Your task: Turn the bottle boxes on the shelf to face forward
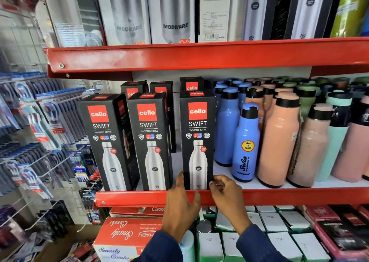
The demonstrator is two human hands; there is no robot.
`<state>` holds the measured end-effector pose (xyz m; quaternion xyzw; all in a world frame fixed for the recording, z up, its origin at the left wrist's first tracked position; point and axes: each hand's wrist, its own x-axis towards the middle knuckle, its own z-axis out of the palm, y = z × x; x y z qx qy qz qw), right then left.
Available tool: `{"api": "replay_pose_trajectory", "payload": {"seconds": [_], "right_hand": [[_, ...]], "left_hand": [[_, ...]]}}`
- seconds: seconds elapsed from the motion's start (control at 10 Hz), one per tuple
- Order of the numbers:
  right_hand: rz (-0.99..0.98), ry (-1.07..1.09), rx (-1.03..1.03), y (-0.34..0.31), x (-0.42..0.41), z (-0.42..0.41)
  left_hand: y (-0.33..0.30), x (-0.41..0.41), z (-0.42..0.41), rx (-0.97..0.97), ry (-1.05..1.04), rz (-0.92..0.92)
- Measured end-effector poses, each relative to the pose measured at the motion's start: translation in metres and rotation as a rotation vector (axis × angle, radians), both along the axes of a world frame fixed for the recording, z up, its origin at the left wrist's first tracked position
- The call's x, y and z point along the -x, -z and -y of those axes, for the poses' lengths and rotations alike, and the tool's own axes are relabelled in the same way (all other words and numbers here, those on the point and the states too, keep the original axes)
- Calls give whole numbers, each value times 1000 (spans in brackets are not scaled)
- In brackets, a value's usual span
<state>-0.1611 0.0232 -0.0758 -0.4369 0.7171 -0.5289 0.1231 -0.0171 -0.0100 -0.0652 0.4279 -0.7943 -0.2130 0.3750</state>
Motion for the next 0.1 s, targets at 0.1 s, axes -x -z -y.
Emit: {"api": "replay_pose_trajectory", "payload": {"seconds": [0.1], "right_hand": [[52, 8, 13, -2, -1, -3]], "left_hand": [[0, 0, 0, 3, -5, -5]]}}
